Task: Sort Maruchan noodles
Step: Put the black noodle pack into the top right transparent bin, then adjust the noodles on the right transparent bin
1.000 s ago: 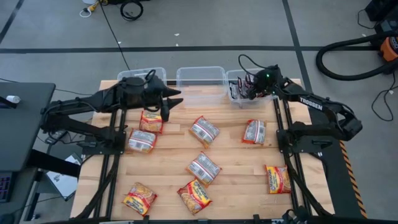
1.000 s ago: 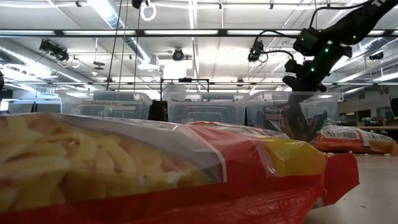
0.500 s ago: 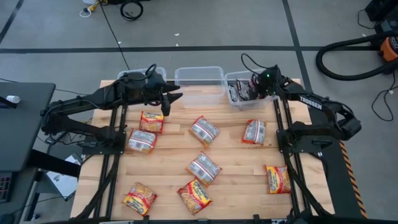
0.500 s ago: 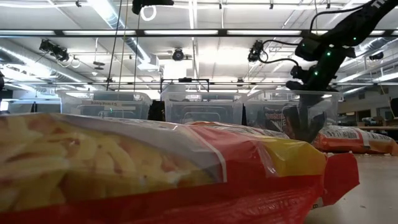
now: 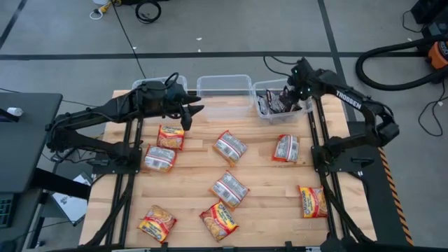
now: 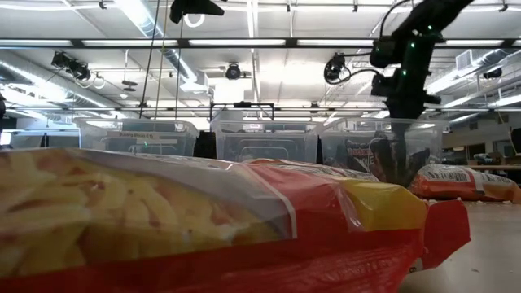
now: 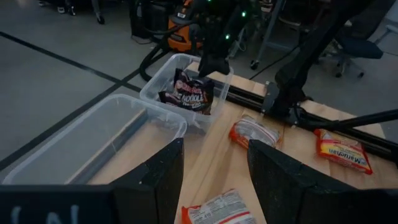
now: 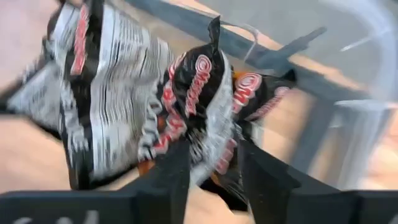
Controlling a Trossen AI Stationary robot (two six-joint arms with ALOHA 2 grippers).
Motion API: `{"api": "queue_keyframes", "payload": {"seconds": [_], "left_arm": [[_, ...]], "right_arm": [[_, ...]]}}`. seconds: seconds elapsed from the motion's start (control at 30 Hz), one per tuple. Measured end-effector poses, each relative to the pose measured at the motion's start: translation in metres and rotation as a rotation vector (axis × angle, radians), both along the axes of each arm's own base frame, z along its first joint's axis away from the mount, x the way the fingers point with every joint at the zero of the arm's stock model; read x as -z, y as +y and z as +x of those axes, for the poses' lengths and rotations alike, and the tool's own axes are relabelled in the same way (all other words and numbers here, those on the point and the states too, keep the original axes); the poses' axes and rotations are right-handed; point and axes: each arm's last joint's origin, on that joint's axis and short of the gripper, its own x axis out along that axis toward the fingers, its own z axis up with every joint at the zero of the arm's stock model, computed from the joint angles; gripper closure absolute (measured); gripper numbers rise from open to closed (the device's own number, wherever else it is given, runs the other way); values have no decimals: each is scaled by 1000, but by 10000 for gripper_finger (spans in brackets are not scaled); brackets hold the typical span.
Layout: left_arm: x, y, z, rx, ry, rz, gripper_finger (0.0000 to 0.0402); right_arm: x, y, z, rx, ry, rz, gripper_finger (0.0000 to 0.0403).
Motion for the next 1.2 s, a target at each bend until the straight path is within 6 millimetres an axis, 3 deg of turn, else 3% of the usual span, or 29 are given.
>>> {"api": "queue_keyframes", "payload": {"seconds": [0.1, 0.27, 0.57, 0.8, 0.97, 1.13, 1.2], "left_arm": [[0, 0, 0, 0, 1, 1, 221], [0, 2, 0, 15, 25, 64, 221], [3, 5, -7, 31, 70, 41, 221], [7, 4, -11, 40, 129, 42, 221], [7, 4, -10, 53, 136, 63, 221], [7, 4, -10, 59, 136, 62, 221], [7, 4, -10, 60, 135, 62, 221]], "right_arm": [[-8, -1, 0, -106, 120, 40, 231], [10, -7, 3, -215, 281, 161, 225], [45, -24, 16, -256, 353, 289, 226], [58, -30, 22, -188, 333, 348, 231], [58, -30, 22, -176, 343, 342, 276], [59, -30, 21, -167, 345, 342, 372], [59, -33, 21, -140, 383, 310, 393]]}}
